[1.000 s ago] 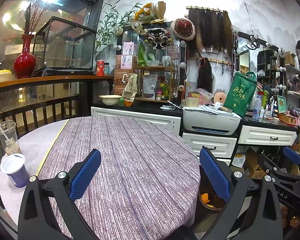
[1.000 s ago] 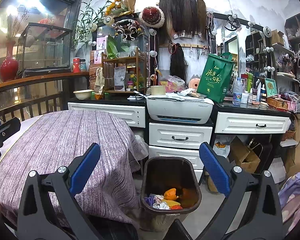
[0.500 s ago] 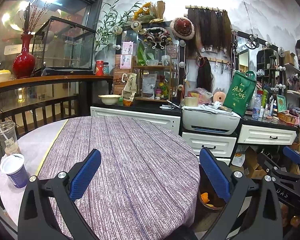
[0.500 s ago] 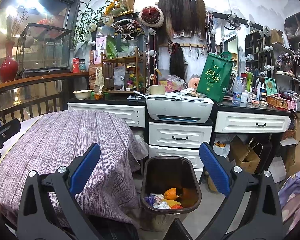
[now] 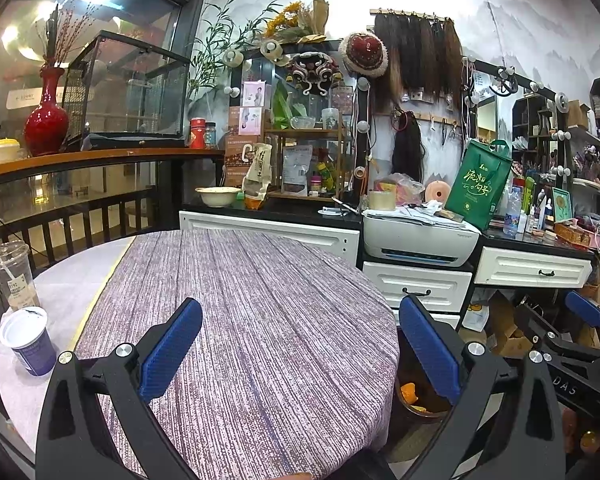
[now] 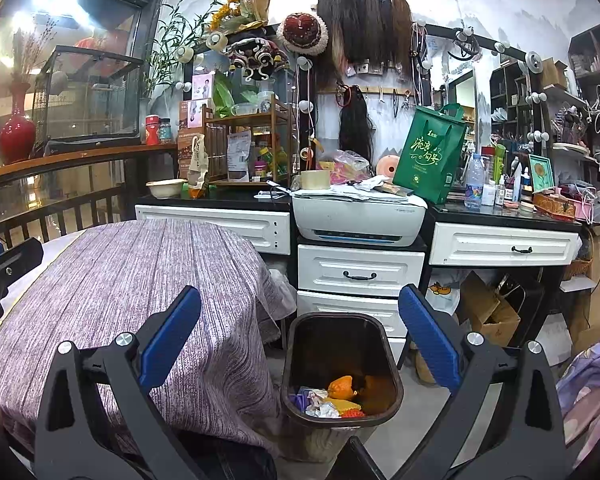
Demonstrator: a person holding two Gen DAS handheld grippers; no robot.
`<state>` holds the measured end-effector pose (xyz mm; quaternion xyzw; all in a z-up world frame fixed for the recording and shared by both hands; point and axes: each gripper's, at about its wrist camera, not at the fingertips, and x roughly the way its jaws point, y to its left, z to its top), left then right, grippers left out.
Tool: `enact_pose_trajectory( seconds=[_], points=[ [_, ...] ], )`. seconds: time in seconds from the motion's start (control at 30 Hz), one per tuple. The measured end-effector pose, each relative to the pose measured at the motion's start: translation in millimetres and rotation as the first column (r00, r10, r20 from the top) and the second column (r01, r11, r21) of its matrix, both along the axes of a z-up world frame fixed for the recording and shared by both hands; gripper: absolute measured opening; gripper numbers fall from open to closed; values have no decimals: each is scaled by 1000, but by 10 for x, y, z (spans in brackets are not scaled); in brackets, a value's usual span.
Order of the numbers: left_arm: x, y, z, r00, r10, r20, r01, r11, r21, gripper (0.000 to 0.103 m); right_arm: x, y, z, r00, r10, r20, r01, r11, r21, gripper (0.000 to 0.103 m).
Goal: Collect trash
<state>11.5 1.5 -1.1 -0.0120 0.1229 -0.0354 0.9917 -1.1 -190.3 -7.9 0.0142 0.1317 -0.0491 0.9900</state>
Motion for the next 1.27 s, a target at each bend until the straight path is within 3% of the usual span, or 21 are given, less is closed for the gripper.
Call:
enact_pose_trajectory(
  seconds=[1.27],
  points=[
    [15,-14,-4,999,-31,-35,31,1000,2,97,-5,-12,-2,1000,-1,-4,1,1000,3,97]
  ],
)
